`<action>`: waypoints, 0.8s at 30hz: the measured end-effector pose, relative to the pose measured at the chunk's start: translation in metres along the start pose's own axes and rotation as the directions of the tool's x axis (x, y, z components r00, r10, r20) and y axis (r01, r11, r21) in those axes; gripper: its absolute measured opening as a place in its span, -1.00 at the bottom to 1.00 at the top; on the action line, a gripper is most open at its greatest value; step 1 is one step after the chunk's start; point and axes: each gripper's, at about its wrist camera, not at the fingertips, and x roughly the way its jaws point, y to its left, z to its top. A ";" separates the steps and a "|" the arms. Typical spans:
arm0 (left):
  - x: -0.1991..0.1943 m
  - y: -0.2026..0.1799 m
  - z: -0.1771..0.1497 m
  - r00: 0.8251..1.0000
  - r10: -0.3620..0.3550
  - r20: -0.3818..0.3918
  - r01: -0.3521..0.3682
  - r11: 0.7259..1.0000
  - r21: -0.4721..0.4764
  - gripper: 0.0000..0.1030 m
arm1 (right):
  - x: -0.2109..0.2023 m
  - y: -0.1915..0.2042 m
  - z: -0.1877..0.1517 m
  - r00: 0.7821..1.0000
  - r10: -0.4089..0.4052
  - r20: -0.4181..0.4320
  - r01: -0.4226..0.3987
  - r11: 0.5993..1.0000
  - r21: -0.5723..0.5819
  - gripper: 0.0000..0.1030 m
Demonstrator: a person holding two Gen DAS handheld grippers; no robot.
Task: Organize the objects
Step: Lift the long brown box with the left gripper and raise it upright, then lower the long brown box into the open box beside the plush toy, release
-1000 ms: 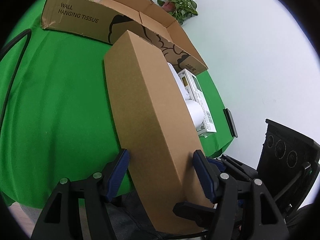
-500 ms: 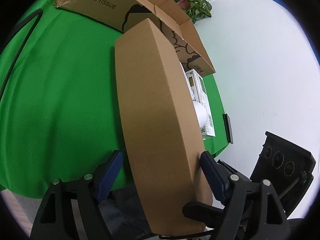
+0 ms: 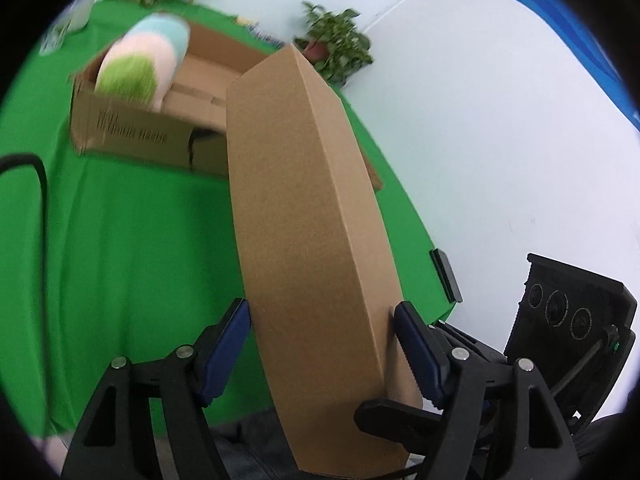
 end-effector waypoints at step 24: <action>0.008 -0.007 0.186 0.992 0.041 0.122 -0.061 0.985 0.161 0.40 | 0.020 0.007 0.175 0.983 -0.029 0.183 0.045 0.996 -0.082 0.61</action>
